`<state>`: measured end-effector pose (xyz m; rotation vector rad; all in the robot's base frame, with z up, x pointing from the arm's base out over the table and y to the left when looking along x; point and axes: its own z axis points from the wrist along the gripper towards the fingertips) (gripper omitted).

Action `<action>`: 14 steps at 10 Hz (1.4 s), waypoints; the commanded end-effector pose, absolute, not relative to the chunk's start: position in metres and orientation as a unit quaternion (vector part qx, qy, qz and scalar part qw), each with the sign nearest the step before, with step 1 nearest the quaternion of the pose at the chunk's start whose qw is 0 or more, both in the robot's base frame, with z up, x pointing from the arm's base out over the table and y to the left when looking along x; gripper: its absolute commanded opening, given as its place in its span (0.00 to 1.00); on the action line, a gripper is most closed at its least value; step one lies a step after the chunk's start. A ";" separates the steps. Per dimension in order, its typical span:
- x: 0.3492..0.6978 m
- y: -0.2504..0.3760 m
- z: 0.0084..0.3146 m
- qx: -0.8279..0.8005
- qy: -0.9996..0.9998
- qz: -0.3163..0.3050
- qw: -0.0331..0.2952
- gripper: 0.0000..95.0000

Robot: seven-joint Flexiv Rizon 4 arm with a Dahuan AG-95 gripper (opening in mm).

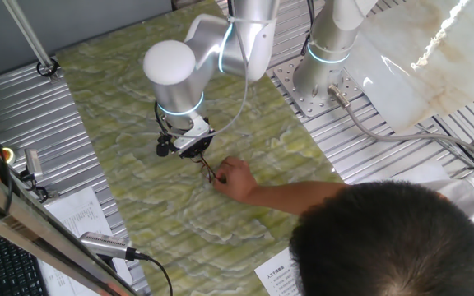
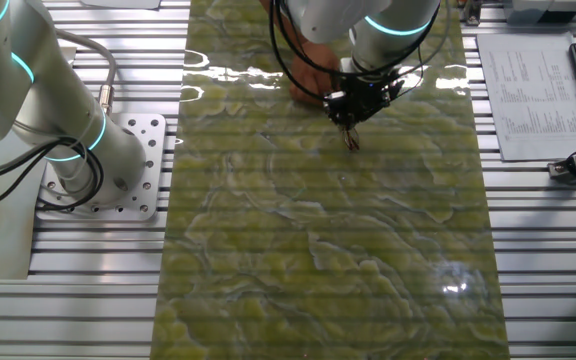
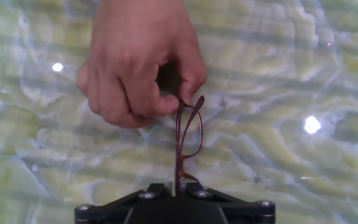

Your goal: Unfold the leg of the glasses (with one hand)

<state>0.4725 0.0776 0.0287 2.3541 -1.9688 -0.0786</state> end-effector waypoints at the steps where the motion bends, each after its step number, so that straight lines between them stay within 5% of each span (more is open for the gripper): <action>1: 0.472 0.077 0.029 0.766 -0.641 -0.030 0.029 0.00; 14: 0.492 0.076 0.069 0.720 -0.691 -0.052 0.045 0.00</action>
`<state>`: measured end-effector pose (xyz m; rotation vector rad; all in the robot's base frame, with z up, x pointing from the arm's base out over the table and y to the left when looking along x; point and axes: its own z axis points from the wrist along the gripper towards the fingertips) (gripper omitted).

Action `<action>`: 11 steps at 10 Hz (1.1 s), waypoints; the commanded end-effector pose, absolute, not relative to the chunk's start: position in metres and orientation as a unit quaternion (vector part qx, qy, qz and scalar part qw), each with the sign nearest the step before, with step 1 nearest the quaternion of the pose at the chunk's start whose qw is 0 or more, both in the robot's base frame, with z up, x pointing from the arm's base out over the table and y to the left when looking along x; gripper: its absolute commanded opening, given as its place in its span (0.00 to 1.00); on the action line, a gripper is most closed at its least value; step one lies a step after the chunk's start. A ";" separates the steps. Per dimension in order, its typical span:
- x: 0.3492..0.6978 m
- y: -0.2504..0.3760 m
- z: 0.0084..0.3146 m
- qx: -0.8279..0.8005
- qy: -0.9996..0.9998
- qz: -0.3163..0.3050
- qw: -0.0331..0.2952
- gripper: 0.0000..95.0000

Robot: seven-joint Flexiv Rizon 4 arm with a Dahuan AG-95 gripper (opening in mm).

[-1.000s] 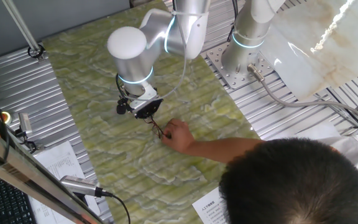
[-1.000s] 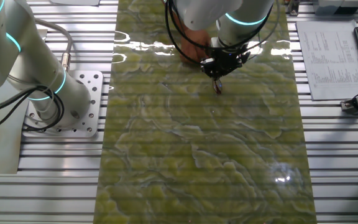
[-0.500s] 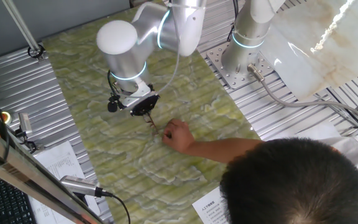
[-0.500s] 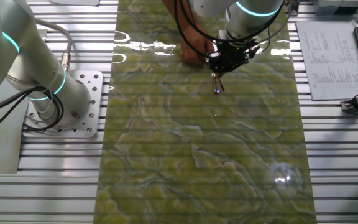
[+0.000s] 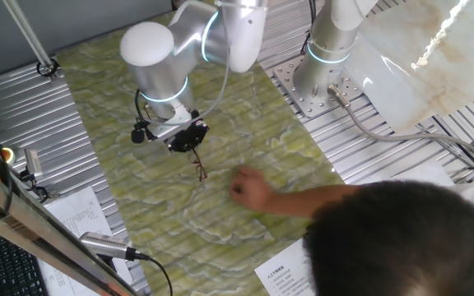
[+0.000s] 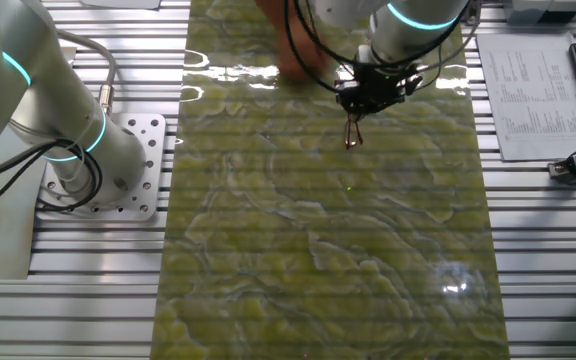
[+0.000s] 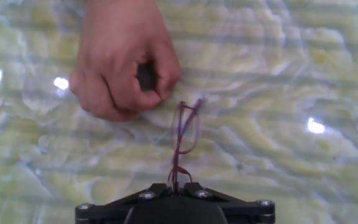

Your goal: Unfold the leg of the glasses (with one hand)

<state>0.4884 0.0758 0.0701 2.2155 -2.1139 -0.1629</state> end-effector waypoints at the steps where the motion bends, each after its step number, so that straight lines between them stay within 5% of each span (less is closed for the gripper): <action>1: 0.493 0.077 0.071 0.717 -0.693 -0.050 0.052 0.00; 11: 0.501 0.082 0.080 0.698 -0.708 -0.044 0.100 0.00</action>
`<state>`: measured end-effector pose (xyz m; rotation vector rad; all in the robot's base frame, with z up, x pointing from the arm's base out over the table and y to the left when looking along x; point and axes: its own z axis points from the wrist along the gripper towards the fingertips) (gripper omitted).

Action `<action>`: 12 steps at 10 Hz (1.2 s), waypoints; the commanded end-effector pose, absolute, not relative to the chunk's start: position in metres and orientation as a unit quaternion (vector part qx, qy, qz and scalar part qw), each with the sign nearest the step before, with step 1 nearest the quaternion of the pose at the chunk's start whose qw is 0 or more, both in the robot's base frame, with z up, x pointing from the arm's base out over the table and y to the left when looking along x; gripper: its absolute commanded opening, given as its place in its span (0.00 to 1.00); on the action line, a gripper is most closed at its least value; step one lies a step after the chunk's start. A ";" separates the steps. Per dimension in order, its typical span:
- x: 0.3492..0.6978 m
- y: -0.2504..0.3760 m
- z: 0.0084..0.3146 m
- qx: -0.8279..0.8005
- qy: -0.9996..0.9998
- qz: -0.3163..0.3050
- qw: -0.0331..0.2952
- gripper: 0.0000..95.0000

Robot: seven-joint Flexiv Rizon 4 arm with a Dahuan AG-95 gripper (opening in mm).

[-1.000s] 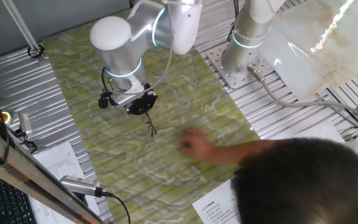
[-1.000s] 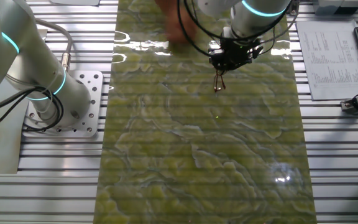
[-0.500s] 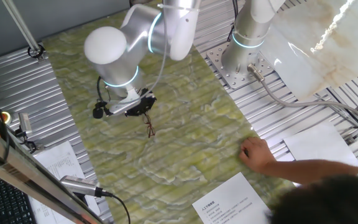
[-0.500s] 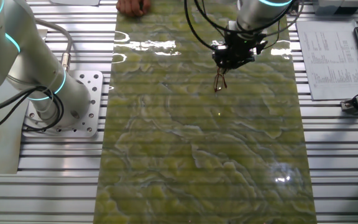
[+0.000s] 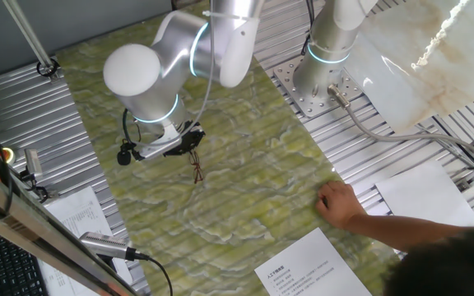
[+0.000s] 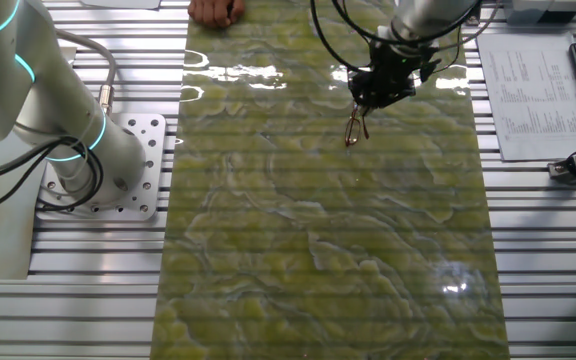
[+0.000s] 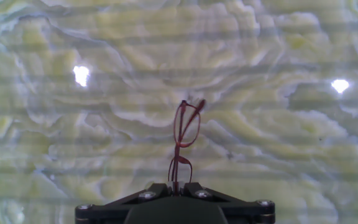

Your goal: Unfold the leg of the glasses (with one hand)

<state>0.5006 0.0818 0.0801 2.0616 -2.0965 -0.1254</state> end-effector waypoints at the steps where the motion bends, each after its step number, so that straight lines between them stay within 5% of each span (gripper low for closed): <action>1: 0.502 0.082 0.083 0.697 -0.708 -0.043 0.104 0.00; 12: 0.515 0.091 0.096 0.665 -0.733 -0.028 0.141 0.00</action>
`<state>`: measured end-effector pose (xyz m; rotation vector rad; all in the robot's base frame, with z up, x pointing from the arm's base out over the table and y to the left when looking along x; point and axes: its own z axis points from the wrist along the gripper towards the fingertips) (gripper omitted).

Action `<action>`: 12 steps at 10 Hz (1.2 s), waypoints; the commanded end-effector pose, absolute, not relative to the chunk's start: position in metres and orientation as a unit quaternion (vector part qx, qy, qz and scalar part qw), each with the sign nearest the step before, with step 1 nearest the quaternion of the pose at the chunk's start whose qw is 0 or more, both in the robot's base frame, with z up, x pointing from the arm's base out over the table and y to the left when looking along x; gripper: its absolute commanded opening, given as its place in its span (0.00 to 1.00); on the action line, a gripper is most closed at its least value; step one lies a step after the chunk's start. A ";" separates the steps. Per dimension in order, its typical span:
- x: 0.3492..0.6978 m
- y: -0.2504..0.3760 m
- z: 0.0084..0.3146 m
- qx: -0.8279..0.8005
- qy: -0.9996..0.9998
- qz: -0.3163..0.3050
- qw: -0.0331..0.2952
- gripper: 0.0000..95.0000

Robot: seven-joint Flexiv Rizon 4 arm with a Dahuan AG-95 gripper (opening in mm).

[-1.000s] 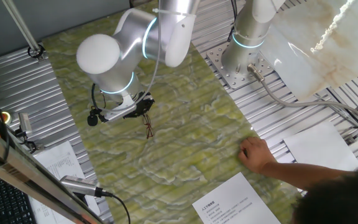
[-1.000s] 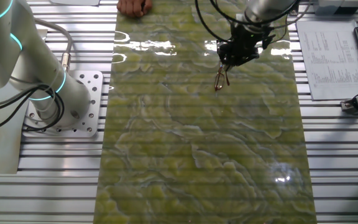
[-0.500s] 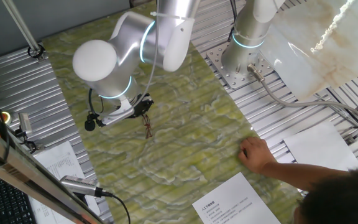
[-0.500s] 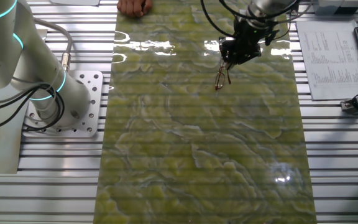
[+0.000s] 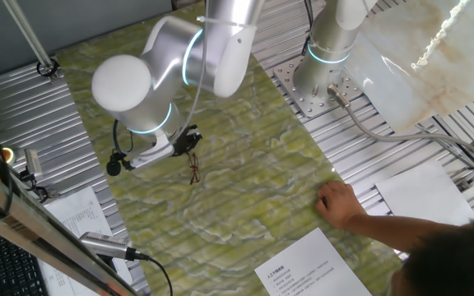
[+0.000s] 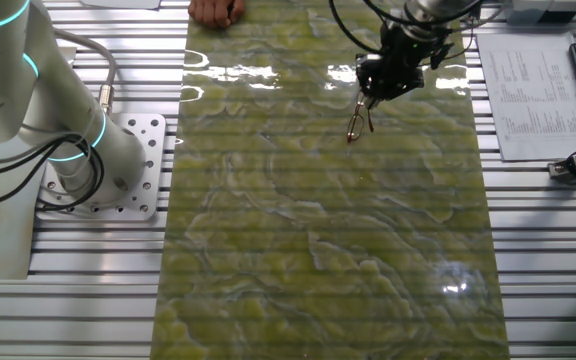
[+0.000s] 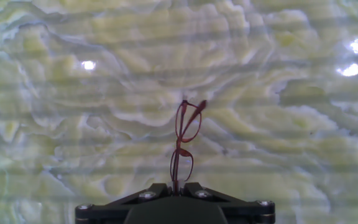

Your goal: Unfold the leg of the glasses (with one hand)

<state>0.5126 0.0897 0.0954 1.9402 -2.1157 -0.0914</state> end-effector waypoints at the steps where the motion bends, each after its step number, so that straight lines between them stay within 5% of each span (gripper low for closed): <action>1: 0.516 0.092 0.097 0.665 -0.733 -0.027 0.143 0.00; 12: 0.517 0.094 0.098 0.665 -0.730 -0.010 0.158 0.00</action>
